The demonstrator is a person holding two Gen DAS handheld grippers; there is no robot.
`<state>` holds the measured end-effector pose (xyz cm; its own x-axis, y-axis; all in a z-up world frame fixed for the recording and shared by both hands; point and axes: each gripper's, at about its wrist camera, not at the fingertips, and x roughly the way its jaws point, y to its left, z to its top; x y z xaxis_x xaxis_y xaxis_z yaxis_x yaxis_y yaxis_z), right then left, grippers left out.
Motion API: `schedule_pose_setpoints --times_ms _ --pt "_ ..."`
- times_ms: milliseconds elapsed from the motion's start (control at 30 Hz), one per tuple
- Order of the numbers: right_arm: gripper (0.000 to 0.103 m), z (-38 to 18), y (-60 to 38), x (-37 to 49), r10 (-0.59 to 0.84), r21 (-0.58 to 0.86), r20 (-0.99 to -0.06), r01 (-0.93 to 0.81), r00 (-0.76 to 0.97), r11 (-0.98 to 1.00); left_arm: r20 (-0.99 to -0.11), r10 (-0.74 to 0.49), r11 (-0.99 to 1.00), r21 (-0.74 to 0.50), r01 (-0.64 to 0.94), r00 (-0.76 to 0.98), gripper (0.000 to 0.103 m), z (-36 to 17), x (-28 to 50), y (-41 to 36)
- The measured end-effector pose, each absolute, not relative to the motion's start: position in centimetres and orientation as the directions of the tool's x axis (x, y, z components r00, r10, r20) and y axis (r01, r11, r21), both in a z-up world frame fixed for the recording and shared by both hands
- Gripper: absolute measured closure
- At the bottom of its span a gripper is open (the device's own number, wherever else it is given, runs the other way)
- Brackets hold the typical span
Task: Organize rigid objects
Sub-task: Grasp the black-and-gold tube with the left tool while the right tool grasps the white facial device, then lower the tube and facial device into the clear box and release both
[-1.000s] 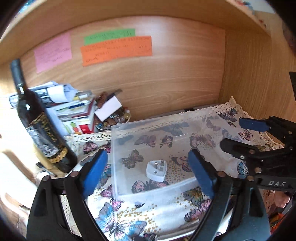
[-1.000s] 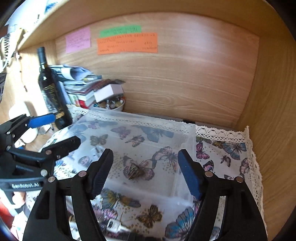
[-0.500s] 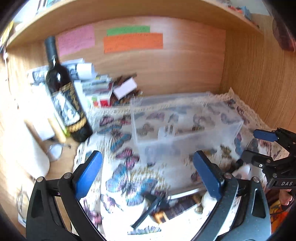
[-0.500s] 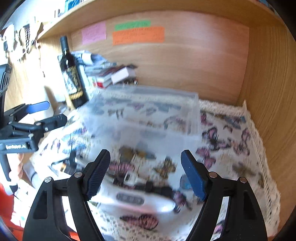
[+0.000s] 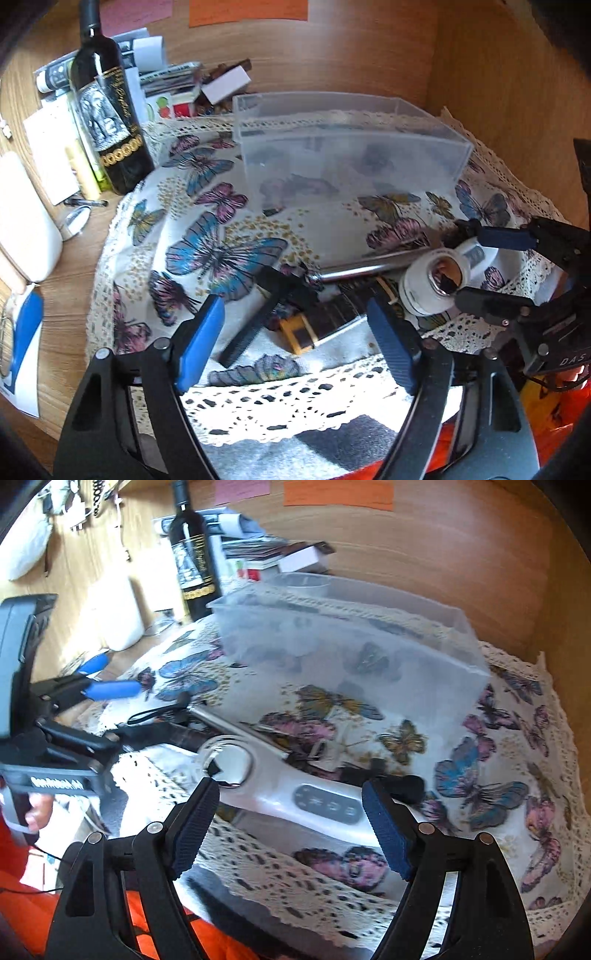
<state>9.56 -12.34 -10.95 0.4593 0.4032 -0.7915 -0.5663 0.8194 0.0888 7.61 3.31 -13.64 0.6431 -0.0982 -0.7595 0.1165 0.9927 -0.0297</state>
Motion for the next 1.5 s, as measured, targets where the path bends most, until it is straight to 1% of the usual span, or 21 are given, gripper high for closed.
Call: schedule_pose_setpoints --times_ms 33,100,167,233,300,367,400,500,633,700,767,833,933,1000,1067,1167,1367,1500 --pt "0.026 -11.1 -12.1 9.6 0.41 0.096 -0.792 -0.572 0.452 0.815 -0.763 -0.107 0.991 -0.033 0.127 0.637 0.034 -13.9 7.7 3.1" --pt "0.024 -11.5 -11.6 9.9 0.403 0.09 -0.802 -0.578 0.441 0.811 -0.769 -0.129 0.987 -0.041 0.153 0.626 0.04 -14.2 7.8 2.5" --pt "0.024 -11.8 -11.0 9.8 0.377 0.045 -0.804 -0.585 0.46 0.81 -0.772 -0.141 0.984 -0.04 0.174 0.62 0.043 -14.5 7.9 2.0" --pt "0.026 -11.9 -10.5 9.8 0.369 0.025 -0.805 -0.594 0.465 0.804 -0.775 -0.138 0.983 -0.03 0.182 0.617 0.044 -14.8 8.1 1.8" --pt "0.034 -11.8 -10.4 9.9 0.375 0.03 -0.803 -0.597 0.463 0.802 -0.776 -0.143 0.982 -0.034 0.186 0.614 0.045 -15.0 8.1 1.7" --pt "0.037 -11.7 -10.5 10.0 0.379 0.043 -0.801 -0.586 0.463 0.809 -0.78 -0.169 0.979 -0.059 0.197 0.603 0.049 -15.0 8.0 1.9" --pt "0.041 -11.7 -10.6 10.2 0.376 0.048 -0.802 -0.578 0.463 0.815 -0.782 -0.186 0.976 -0.075 0.206 0.595 0.053 -15.1 7.9 2.0" --pt "0.05 -11.7 -10.9 10.7 0.368 0.061 -0.804 -0.552 0.466 0.832 -0.782 -0.201 0.97 -0.074 0.233 0.59 0.056 -15.0 7.2 1.5" --pt "0.051 -11.8 -11.0 10.9 0.374 0.072 -0.807 -0.551 0.458 0.831 -0.777 -0.206 0.962 -0.052 0.267 0.594 0.058 -15.1 6.7 0.4" --pt "0.048 -11.8 -10.8 10.9 0.367 0.056 -0.811 -0.565 0.456 0.823 -0.775 -0.213 0.961 -0.054 0.273 0.595 0.058 -15.2 7.1 0.1" --pt "0.046 -11.8 -10.5 11.0 0.368 0.054 -0.815 -0.573 0.448 0.817 -0.769 -0.212 0.962 -0.055 0.268 0.603 0.061 -15.3 7.8 0.0" --pt "0.046 -12.1 -10.2 11.6 0.377 0.07 -0.826 -0.588 0.418 0.806 -0.764 -0.204 0.966 -0.054 0.254 0.613 0.068 -15.4 8.4 0.0" --pt "0.052 -13.1 -9.7 12.5 0.382 0.107 -0.846 -0.583 0.372 0.805 -0.754 -0.185 0.971 -0.044 0.233 0.63 0.08 -15.4 8.8 0.0" --pt "0.062 -13.1 -9.5 12.5 0.364 0.082 -0.844 -0.576 0.394 0.813 -0.754 -0.192 0.973 -0.06 0.224 0.629 0.08 -15.5 8.8 0.5" --pt "0.068 -12.9 -9.5 12.3 0.367 0.085 -0.841 -0.573 0.398 0.815 -0.756 -0.193 0.973 -0.065 0.222 0.626 0.08 -15.4 8.9 0.8" --pt "0.068 -12.9 -9.8 12.2 0.382 0.106 -0.837 -0.568 0.393 0.816 -0.763 -0.191 0.97 -0.05 0.239 0.618 0.08 -15.4 9.2 0.7" --pt "0.068 -12.7 -9.3 12.2 0.372 0.086 -0.827 -0.557 0.423 0.826 -0.757 -0.184 0.969 -0.032 0.246 0.627 0.08 -15.2 10.0 0.1" --pt "0.069 -11.4 -9.8 12.1 0.381 0.084 -0.8 -0.542 0.464 0.836 -0.736 -0.184 0.972 -0.037 0.233 0.651 0.08 -14.0 10.1 0.4"
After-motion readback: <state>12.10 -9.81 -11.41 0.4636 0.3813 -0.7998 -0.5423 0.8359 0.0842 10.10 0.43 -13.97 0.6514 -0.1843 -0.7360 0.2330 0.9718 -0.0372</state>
